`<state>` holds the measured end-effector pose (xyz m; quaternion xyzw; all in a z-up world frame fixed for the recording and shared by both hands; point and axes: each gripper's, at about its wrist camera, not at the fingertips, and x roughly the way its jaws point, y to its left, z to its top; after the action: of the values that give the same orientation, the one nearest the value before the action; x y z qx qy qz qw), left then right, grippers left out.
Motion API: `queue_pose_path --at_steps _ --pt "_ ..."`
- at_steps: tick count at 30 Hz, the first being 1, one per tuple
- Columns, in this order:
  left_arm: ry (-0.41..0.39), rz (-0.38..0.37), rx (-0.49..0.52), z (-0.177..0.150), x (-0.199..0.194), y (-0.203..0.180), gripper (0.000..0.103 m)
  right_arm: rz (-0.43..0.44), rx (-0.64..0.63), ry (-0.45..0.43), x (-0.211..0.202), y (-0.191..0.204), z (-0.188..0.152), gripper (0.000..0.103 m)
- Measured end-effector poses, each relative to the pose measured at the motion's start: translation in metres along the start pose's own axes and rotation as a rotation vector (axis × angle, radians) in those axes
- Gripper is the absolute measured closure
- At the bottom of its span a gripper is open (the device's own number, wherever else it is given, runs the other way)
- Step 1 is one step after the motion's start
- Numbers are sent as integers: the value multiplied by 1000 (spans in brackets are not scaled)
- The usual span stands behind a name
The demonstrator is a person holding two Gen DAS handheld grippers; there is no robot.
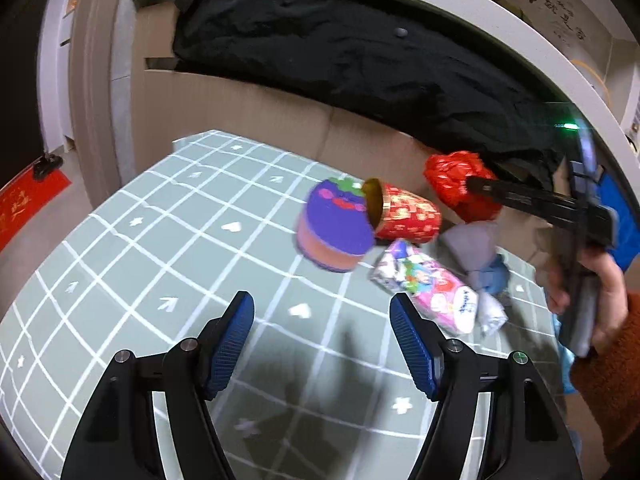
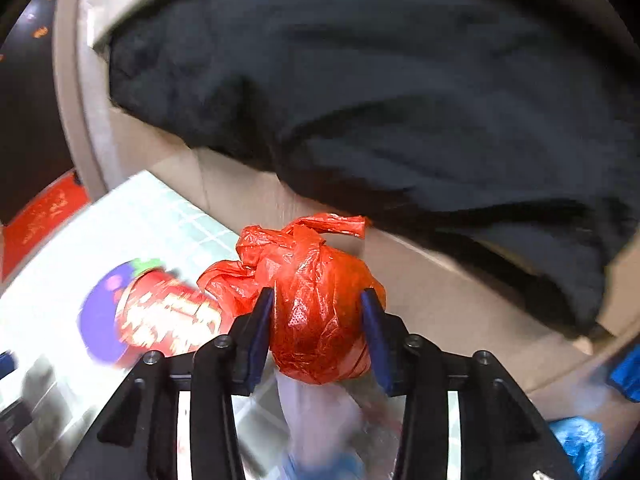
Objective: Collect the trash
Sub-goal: 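Reach the right tool to the red plastic bag and grasp it, then grasp the red paper cup with the left tool while the right tool holds the bag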
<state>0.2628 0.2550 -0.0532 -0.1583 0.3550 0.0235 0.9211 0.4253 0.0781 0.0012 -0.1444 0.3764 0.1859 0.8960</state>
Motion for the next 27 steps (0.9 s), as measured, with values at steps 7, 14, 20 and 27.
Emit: queue_pose_path --at_steps 7,14,20,27 --pt "-10 -134 35 19 15 -42 33 -6 52 -36 -82 -45 -53 64" --pt "-23 -169 29 61 66 -56 36 -53 61 22 -111 -82 -124 64" --pt "45 -156 -47 76 105 -53 39 7 161 66 -121 -101 -169 64" --pt "86 -255 -100 76 105 -64 41 30 168 57 -131 -101 -186 63"
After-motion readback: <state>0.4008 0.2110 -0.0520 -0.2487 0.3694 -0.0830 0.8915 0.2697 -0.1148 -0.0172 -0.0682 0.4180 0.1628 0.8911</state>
